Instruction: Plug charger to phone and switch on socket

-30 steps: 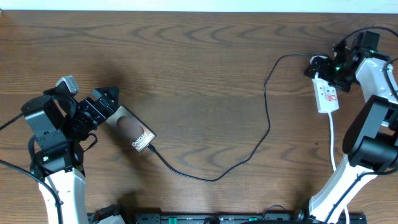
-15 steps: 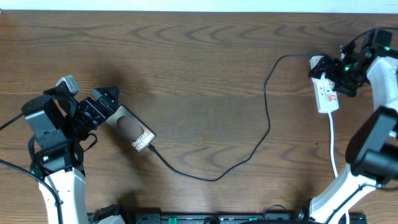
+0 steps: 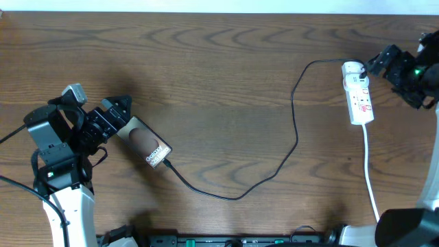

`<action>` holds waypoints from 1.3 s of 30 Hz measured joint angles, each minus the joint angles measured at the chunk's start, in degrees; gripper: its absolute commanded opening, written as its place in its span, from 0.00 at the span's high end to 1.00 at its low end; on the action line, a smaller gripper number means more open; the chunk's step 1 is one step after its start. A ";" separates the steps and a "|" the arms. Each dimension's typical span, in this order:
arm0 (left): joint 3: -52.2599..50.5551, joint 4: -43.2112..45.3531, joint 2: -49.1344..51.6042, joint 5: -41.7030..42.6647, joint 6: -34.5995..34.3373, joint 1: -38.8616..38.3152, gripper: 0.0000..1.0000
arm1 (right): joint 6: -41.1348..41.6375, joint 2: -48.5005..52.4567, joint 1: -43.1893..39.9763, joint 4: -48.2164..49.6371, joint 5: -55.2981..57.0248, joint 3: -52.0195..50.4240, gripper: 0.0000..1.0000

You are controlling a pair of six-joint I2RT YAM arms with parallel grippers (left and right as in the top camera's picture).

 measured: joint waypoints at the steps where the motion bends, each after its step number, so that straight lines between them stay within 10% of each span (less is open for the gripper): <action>1: 0.02 0.02 0.00 0.00 -0.02 0.00 0.12 | 0.17 -0.20 0.00 0.00 0.00 0.00 0.01; 24: -2.64 -5.92 -13.55 -12.61 1.49 -9.07 0.12 | 1.09 -0.15 0.00 -0.02 0.13 0.00 0.01; 32: -19.37 17.49 -29.68 -31.56 8.28 -19.98 0.12 | 1.22 -0.11 0.00 -0.02 0.17 0.00 0.01; 39: -33.20 32.68 -39.52 -29.68 20.35 -20.61 0.12 | 1.25 -0.09 0.00 -0.07 0.17 0.00 0.01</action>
